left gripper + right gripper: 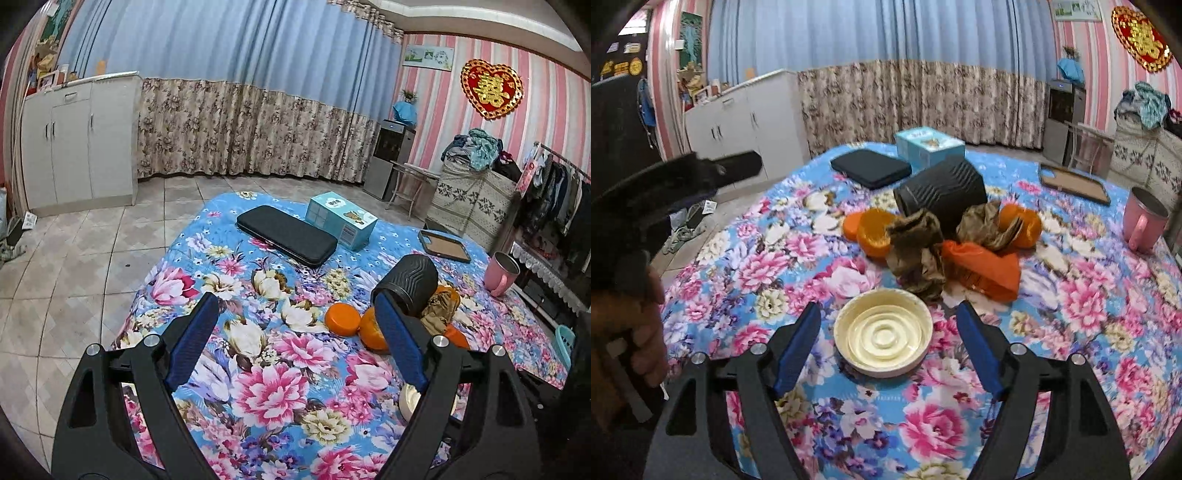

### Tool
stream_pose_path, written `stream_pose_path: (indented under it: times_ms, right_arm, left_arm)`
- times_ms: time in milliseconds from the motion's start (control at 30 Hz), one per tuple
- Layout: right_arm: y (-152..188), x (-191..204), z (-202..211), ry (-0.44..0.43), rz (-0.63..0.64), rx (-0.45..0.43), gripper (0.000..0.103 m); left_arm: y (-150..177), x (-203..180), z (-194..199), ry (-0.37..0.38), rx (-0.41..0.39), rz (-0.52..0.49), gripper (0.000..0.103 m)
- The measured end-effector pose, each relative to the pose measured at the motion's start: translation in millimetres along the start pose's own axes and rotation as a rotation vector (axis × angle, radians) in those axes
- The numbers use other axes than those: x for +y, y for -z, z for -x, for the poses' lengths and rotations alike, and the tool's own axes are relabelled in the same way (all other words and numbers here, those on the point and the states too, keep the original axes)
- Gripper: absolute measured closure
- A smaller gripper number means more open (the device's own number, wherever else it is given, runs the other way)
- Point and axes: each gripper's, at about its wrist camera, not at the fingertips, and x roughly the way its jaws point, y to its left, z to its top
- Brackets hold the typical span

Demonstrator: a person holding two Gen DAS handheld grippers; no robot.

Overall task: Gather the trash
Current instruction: 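Grasp the cream round lid with the right gripper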

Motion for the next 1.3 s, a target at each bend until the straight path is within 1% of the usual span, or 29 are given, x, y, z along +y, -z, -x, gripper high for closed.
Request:
stream_pose_path:
  times_ms: [67, 133, 167, 200, 267, 300, 367, 433, 500, 567, 633, 733, 833, 900, 1000, 1067, 1100, 1133, 1167, 1233, 1300]
  right_arm:
    - [0.3, 6.1, -9.1, 0.027, 0.024, 0.031, 0.028]
    - [0.9, 7.3, -15.8, 0.033, 0.042, 0.08, 0.028]
    - [0.8, 6.5, -17.8, 0.036, 0.045, 0.095, 0.039]
    - [1.2, 4.2, -19.9, 0.034, 0.037, 0.108, 0.042]
    - [1.0, -3.6, -10.0, 0.011, 0.008, 0.072, 0.042]
    - [1.1, -6.4, -4.0, 0.018, 0.004, 0.054, 0.042]
    - [-1.2, -19.0, 16.5, 0.046, -0.014, -0.011, 0.042]
    - [-8.5, -42.1, 41.3, 0.074, -0.052, -0.086, 0.042]
    - [-18.0, -65.1, 59.7, 0.115, -0.067, -0.137, 0.042]
    - [-24.0, -91.3, 75.6, 0.139, -0.096, -0.181, 0.042]
    - [-25.2, -110.2, 83.1, 0.109, -0.131, -0.195, 0.042]
    - [-18.3, -129.5, 84.2, 0.095, -0.185, -0.185, 0.042]
    - [-13.8, -137.1, 85.1, 0.082, -0.211, -0.182, 0.042]
    - [-14.8, -139.9, 86.4, 0.065, -0.23, -0.192, 0.042]
    - [-15.7, -137.4, 84.8, 0.047, -0.217, -0.195, 0.042]
    - [-14.7, -136.8, 83.6, 0.043, -0.214, -0.193, 0.042]
    - [-14.3, -137.8, 83.2, 0.041, -0.217, -0.192, 0.042]
    - [-13.8, -137.8, 83.2, 0.042, -0.22, -0.192, 0.042]
    - [-13.6, -137.5, 84.0, 0.042, -0.224, -0.19, 0.042]
    - [-13.0, -138.1, 84.5, 0.044, -0.227, -0.19, 0.042]
    - [-12.4, -139.6, 83.8, 0.048, -0.23, -0.187, 0.042]
  left_arm:
    - [0.5, -1.2, -2.7, -0.001, 0.007, -0.002, 0.019]
    - [1.6, -2.2, -5.3, 0.002, 0.017, 0.0, 0.019]
    - [2.5, -2.9, -6.0, 0.0, 0.02, -0.005, 0.019]
    - [3.3, -4.8, -6.6, -0.001, 0.023, -0.011, 0.019]
    - [5.0, -8.2, -8.6, 0.005, 0.029, -0.023, 0.019]
    - [5.9, -11.3, -9.9, 0.007, 0.035, -0.033, 0.019]
    - [7.6, -17.3, -10.9, 0.02, 0.04, -0.054, 0.019]
    - [9.2, -24.6, -13.1, 0.062, 0.046, -0.069, 0.019]
    - [10.8, -37.6, -14.5, 0.099, 0.045, -0.098, 0.018]
    - [12.8, -56.8, -17.9, 0.122, 0.046, -0.145, 0.014]
    - [16.2, -83.7, -24.7, 0.14, 0.052, -0.222, 0.013]
    - [19.6, -112.2, -39.6, 0.14, 0.08, -0.272, 0.012]
    - [21.1, -128.7, -60.1, 0.114, 0.137, -0.267, 0.012]
    - [22.9, -132.7, -70.3, 0.118, 0.17, -0.249, 0.012]
    - [25.0, -133.1, -78.4, 0.112, 0.184, -0.233, 0.013]
    - [25.8, -129.7, -85.0, 0.091, 0.198, -0.229, 0.024]
    - [26.2, -129.2, -87.7, 0.091, 0.207, -0.223, 0.027]
    - [27.0, -128.1, -89.4, 0.09, 0.212, -0.222, 0.035]
    - [28.0, -128.3, -91.3, 0.09, 0.22, -0.226, 0.049]
    - [30.8, -131.1, -94.8, 0.113, 0.245, -0.242, 0.065]
    - [29.7, -131.6, -86.6, 0.143, 0.211, -0.25, 0.067]
